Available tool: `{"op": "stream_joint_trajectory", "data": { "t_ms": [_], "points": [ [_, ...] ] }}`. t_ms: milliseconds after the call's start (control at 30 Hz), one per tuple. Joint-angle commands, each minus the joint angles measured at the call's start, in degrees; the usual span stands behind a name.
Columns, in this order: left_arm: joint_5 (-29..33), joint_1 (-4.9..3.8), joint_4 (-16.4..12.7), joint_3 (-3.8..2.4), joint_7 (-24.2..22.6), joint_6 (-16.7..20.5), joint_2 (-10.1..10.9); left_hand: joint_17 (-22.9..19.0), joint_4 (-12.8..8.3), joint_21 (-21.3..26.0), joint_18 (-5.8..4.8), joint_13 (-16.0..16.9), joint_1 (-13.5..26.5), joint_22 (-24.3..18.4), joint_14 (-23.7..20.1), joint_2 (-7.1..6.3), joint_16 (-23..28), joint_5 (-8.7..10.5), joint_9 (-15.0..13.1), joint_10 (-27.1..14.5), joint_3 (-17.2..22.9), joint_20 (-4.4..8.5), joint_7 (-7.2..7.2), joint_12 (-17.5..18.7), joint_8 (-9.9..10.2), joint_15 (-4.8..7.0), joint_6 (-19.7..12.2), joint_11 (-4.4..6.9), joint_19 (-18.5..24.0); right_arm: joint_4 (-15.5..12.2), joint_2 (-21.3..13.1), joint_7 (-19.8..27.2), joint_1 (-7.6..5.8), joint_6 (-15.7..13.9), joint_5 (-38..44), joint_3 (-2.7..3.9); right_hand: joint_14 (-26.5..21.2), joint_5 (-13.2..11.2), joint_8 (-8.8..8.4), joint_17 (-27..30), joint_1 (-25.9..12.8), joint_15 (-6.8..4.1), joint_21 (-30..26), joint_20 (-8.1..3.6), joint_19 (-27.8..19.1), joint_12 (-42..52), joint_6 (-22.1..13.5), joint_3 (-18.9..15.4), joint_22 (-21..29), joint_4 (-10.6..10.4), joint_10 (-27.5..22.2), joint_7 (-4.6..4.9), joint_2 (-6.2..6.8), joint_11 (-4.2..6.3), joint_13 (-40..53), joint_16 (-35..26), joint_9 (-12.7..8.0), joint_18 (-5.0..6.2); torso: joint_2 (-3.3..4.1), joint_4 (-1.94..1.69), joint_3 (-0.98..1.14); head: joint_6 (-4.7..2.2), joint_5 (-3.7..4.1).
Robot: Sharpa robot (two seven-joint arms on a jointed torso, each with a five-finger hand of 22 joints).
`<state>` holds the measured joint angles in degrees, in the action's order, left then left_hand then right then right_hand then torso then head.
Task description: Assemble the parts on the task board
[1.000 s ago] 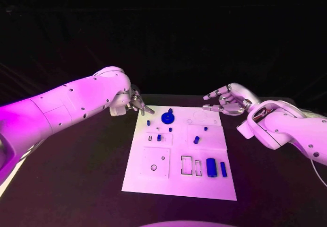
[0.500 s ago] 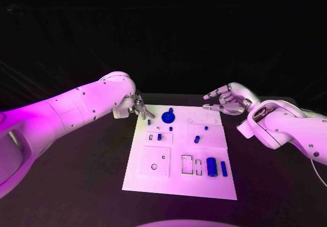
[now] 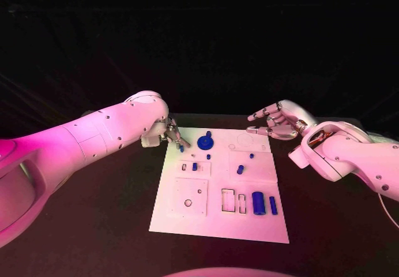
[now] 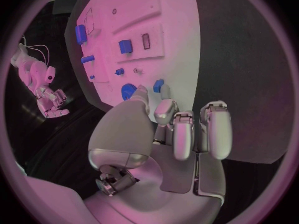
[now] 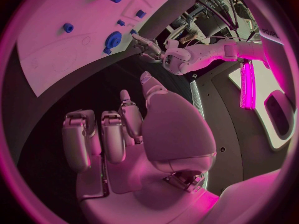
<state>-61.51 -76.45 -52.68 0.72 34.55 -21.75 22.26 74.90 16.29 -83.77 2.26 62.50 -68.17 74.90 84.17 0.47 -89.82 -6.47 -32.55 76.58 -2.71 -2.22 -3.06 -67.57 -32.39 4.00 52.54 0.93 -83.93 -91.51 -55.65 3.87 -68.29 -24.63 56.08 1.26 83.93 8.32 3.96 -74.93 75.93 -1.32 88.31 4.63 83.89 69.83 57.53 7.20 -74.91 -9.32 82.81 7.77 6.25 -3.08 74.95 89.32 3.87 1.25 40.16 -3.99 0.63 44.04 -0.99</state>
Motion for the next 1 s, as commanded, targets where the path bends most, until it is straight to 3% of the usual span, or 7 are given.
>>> {"op": "stream_joint_trajectory", "data": {
  "t_ms": [33,533,700,833,900,967,1000],
  "points": [
    [-0.17,0.09,0.16,-0.01,-0.93,-0.56,-0.29,15.10,-0.34,-0.22,-0.06,0.03,-0.97,5.56,5.83,0.22,-0.18,-0.24,-0.13,0.47,-0.01,0.30,-0.04,-0.27,-0.37,0.41,0.43,0.09,-2.04,-0.03,0.07,0.10,0.04,0.39,0.21,0.00,5.64,0.13,0.02,-13.26,-0.09,0.09,-0.37,0.23,3.98,-0.08,0.46,-0.42,-11.07,0.00,-0.28,0.08,-0.20,0.22,3.89,-0.22,0.06,-0.30,-0.02,-0.02,0.02,0.04,0.06],
    [-0.08,0.20,0.35,-0.02,-0.52,0.02,-0.37,15.10,-1.43,-0.23,-0.07,0.00,-4.55,5.67,5.83,2.02,-0.18,-0.33,-0.52,0.56,1.40,0.44,0.22,-0.27,-0.60,0.56,0.51,0.31,-2.05,-0.03,0.04,0.09,0.04,0.41,0.22,0.00,5.64,0.13,0.02,-13.26,-0.09,0.09,-0.37,0.23,3.98,-0.08,0.46,-0.42,-11.07,0.00,-0.28,0.08,-0.20,0.22,3.89,-0.22,0.06,-0.30,-0.01,-0.04,0.02,0.17,0.24],
    [-0.08,0.20,0.31,-0.02,-0.50,0.05,-0.39,15.10,-3.23,-0.16,-0.04,-0.11,-8.13,5.63,5.83,3.41,-0.18,-0.53,-0.71,0.50,3.86,0.65,0.60,-0.14,-0.55,0.82,0.17,0.65,-2.00,-0.05,0.03,0.08,0.04,0.42,0.22,0.00,5.65,0.33,0.01,-13.28,-0.01,0.09,-0.38,0.22,3.97,-0.13,0.47,-0.50,-11.07,0.02,-0.30,0.08,-0.27,0.22,3.84,-0.21,0.06,-0.29,-0.05,-0.02,0.01,0.26,0.23],
    [-0.08,0.20,0.22,-0.02,-0.62,0.24,-0.38,15.10,-6.62,-0.06,-0.01,-0.34,-13.52,5.55,5.83,4.72,-0.18,-0.91,-0.70,0.23,8.71,1.01,0.88,0.26,-0.10,1.16,-0.74,0.97,-1.93,-0.04,0.02,0.05,0.04,0.44,0.22,0.00,5.65,0.33,0.01,-13.28,-0.01,0.09,-0.38,0.22,3.97,-0.13,0.47,-0.50,-11.07,0.02,-0.30,0.08,-0.27,0.22,3.84,-0.21,0.06,-0.29,-0.04,-0.02,0.01,0.36,0.27],
    [-0.05,0.20,0.13,-0.02,-0.78,0.47,-0.35,15.10,-8.07,-0.03,-0.02,-0.48,-15.20,5.55,5.83,4.62,-0.18,-1.01,-0.81,0.12,12.09,1.11,0.47,0.53,0.04,1.03,-1.21,0.72,-1.92,-0.03,0.02,0.04,0.04,0.46,0.22,0.00,5.65,0.33,0.01,-13.28,-0.01,0.09,-0.38,0.22,3.97,-0.13,0.47,-0.50,-11.07,0.02,-0.30,0.08,-0.27,0.22,3.84,-0.21,0.06,-0.29,-0.05,-0.01,0.01,0.37,0.29],
    [0.11,0.20,0.02,-0.02,-0.99,0.92,-0.28,15.10,-8.68,-0.02,-0.04,-0.74,-13.79,5.67,5.83,2.30,-0.18,-0.74,-1.58,0.33,19.39,0.68,-0.36,0.82,-0.41,0.31,-1.56,0.10,-1.93,-0.02,0.02,0.02,0.04,0.49,0.22,0.00,5.65,0.33,0.01,-13.28,-0.01,0.09,-0.38,0.22,3.97,-0.13,0.47,-0.50,-11.07,0.02,-0.30,0.08,-0.27,0.22,3.84,-0.21,0.06,-0.29,-0.05,-0.02,0.02,0.45,0.25],
    [0.53,0.20,-0.10,-0.02,-1.20,1.45,-0.18,15.10,-8.59,-0.03,0.01,-0.74,-11.85,5.74,5.83,0.99,-0.18,-0.90,-2.14,0.50,23.51,0.66,-0.27,0.75,-0.88,0.41,-1.49,0.41,-1.95,-0.02,0.01,0.00,0.04,0.52,0.22,0.00,5.65,0.33,0.01,-13.28,-0.01,0.09,-0.38,0.22,3.97,-0.13,0.47,-0.50,-11.07,0.02,-0.30,0.08,-0.27,0.22,3.84,-0.21,0.06,-0.29,-0.04,-0.04,0.02,0.50,0.26]
  ]
}}
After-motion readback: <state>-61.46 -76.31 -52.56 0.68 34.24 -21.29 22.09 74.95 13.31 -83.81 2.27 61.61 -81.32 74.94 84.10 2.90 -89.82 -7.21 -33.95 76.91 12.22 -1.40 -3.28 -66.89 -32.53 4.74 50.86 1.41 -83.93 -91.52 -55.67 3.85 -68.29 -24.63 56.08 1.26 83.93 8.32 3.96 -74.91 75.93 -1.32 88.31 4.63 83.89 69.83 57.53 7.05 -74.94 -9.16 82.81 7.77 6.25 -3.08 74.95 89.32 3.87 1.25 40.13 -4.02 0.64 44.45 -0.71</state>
